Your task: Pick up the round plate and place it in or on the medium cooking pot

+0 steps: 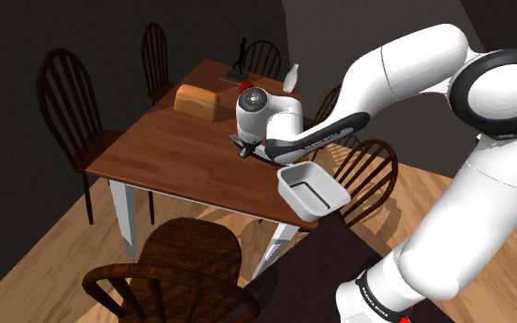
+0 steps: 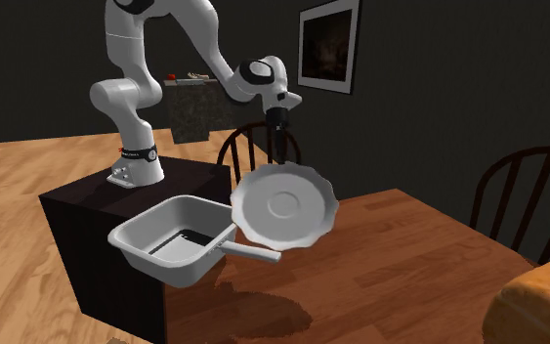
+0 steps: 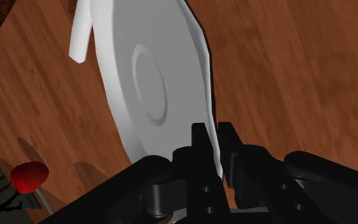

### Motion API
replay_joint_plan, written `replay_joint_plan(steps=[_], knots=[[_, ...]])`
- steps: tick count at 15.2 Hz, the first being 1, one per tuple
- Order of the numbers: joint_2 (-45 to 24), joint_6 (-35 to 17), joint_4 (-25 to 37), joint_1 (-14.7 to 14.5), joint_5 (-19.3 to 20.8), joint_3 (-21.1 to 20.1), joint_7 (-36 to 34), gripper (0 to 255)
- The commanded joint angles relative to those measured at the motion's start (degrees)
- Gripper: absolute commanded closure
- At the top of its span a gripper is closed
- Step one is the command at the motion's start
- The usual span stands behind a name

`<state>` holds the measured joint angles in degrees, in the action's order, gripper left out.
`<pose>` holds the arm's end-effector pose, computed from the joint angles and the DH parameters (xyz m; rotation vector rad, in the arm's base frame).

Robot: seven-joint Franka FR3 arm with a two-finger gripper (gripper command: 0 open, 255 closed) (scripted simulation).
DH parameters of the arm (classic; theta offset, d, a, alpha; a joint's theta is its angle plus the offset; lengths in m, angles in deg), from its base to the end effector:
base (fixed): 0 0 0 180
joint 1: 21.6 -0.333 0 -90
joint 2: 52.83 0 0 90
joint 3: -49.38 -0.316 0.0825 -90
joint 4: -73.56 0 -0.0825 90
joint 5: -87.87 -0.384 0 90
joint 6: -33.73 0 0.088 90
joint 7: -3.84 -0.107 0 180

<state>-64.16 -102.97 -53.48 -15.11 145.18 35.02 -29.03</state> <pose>0.5440 0.0667 0.2907 2.5162 0.4032 0.2767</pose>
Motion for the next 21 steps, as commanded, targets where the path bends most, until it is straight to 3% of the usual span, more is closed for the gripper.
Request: replay_joint_plan(steps=[1,7,12,21], knots=[[4.11,-1.25,-5.78,1.81,0.97,1.38,0.07,255],[14.73,-7.46,-18.33,5.34,3.34,4.72,2.03,255],[22.79,-12.07,-26.92,10.03,5.51,6.59,5.07,255],[14.77,-14.10,-25.41,11.95,17.39,5.69,-7.16,255]])
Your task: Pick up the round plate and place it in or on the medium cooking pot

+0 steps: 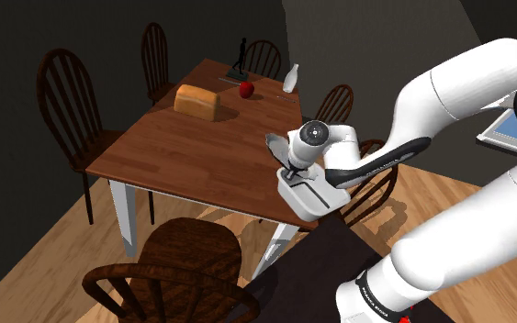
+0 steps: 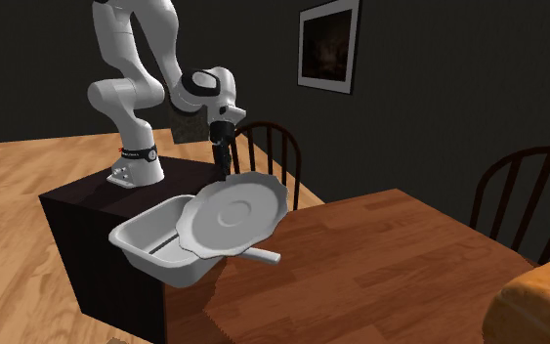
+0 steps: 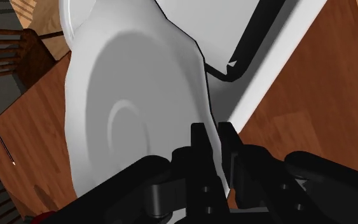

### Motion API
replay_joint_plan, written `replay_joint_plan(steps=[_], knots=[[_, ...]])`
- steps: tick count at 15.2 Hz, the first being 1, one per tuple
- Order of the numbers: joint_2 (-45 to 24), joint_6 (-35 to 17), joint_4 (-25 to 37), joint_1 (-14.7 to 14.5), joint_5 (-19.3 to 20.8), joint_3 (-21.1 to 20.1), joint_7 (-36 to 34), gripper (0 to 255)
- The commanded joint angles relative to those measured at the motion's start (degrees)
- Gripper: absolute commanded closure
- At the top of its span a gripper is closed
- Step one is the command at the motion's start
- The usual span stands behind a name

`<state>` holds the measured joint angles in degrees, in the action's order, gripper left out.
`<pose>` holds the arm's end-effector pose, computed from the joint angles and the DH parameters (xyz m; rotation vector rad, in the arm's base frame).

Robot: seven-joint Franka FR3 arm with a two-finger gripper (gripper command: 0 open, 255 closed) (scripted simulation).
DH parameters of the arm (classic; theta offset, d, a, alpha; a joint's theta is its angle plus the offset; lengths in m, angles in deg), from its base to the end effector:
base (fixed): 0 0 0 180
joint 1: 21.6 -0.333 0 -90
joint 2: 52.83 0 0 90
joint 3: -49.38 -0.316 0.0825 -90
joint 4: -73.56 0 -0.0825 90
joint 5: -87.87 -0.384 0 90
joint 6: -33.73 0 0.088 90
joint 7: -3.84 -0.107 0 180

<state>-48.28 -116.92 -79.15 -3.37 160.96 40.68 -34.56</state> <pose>0.4058 -0.0457 0.2591 2.5037 0.3803 0.2401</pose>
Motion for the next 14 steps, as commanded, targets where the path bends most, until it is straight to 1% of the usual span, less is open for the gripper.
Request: replay_joint_plan(steps=[1,7,8,14], knots=[[-2.04,-0.24,0.52,0.31,2.96,0.01,-3.02,255],[-7.80,-0.33,2.28,0.49,10.80,0.15,-11.18,255],[-9.28,-0.25,2.79,0.47,12.69,0.22,-13.18,255],[-9.28,-0.25,2.79,0.46,12.69,0.23,-13.18,255]])
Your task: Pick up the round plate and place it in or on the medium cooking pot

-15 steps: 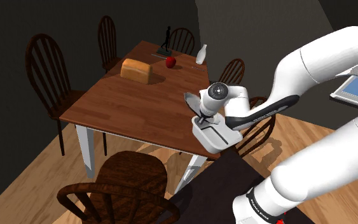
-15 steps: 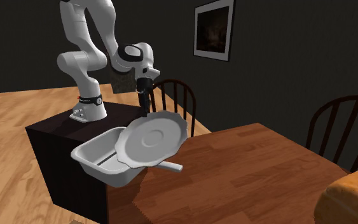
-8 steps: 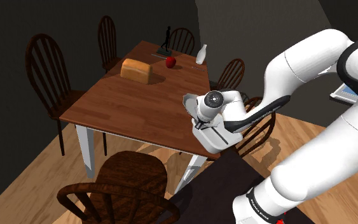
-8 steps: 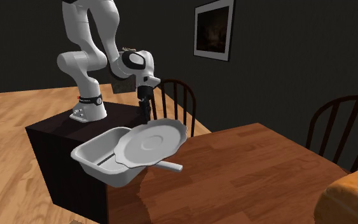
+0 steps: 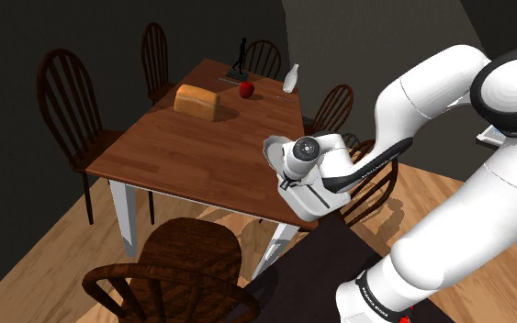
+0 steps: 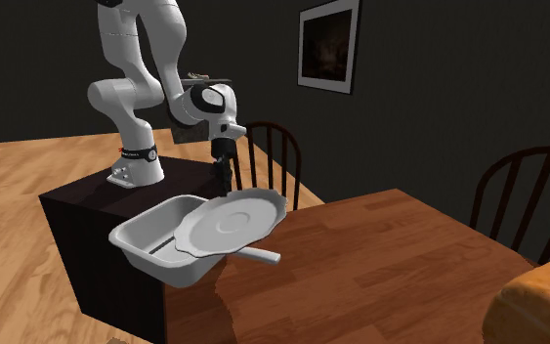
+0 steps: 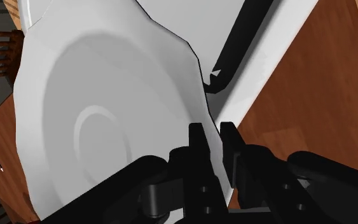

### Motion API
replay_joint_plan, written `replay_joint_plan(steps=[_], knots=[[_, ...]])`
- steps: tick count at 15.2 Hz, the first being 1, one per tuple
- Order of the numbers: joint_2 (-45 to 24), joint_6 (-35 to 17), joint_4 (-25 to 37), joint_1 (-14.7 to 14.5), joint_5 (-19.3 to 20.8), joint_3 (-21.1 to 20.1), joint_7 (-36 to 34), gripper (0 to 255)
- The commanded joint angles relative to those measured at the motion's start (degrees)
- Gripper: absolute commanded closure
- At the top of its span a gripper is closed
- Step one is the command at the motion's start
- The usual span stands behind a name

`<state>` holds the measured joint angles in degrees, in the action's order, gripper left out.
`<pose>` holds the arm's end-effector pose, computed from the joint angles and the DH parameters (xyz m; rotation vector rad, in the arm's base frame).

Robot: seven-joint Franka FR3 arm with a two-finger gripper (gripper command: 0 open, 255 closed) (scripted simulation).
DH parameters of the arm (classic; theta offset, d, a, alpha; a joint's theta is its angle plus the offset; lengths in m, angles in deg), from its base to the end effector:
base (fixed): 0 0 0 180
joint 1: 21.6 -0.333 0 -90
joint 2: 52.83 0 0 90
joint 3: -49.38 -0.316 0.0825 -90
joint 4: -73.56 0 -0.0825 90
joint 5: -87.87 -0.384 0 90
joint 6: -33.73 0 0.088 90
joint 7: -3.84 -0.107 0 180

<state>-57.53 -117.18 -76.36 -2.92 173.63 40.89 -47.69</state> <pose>0.4056 -0.0464 0.2079 2.5040 0.3793 0.2393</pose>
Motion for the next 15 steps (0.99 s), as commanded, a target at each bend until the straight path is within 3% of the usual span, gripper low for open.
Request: replay_joint_plan(steps=[1,2,3,8,12,15], knots=[[-0.03,0.01,-0.01,0.02,0.02,0.02,-0.05,255],[-0.03,0.01,-0.01,0.02,0.02,0.02,-0.05,255],[-0.03,0.01,-0.01,0.03,0.03,0.03,-0.04,0],[-0.04,0.01,0.00,0.02,0.02,0.02,-0.04,0],[9.68,1.53,-4.91,-2.16,-12.59,-2.36,8.96,0],[9.68,1.54,-4.91,-2.23,-12.57,-2.29,8.95,0]])
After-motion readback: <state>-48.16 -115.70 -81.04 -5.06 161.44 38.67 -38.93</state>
